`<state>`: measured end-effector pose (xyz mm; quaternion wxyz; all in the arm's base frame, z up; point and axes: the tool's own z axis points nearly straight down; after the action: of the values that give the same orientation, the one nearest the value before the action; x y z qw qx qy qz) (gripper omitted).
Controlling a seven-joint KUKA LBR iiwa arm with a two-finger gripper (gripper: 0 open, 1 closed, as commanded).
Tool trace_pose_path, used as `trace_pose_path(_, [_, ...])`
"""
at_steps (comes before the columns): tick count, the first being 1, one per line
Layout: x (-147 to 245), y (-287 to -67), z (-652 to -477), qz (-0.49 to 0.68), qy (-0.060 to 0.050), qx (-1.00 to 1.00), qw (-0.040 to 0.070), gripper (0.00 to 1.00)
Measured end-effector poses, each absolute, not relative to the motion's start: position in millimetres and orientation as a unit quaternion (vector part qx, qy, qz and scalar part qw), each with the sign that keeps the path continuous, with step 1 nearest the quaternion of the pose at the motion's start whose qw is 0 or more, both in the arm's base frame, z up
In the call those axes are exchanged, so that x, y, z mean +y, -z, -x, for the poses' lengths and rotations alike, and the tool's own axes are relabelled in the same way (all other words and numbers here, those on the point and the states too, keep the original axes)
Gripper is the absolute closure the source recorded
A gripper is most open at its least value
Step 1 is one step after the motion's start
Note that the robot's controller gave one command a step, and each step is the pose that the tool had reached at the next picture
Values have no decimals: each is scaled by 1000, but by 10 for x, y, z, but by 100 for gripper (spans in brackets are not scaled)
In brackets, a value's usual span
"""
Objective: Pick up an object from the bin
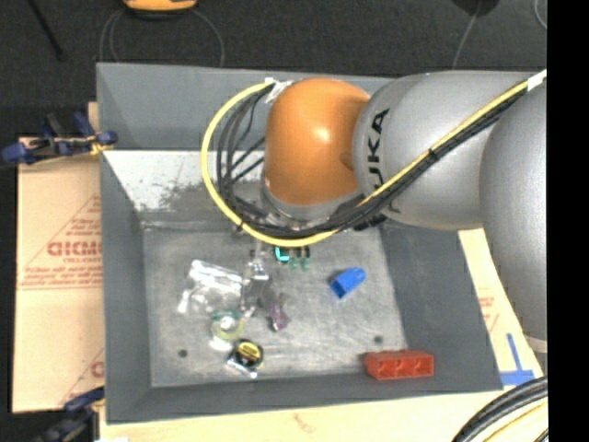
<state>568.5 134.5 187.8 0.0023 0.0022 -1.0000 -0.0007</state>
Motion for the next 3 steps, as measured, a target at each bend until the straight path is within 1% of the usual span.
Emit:
trace_pose_path(1, [931, -756, -5509, -128, 0, -992, -13, 0])
trace_pose_path(2, [943, -776, -5501, -127, 1, -992, -10, 100])
trace_pose_path(3, [951, -736, -5462, -128, 1, -992, -4, 0])
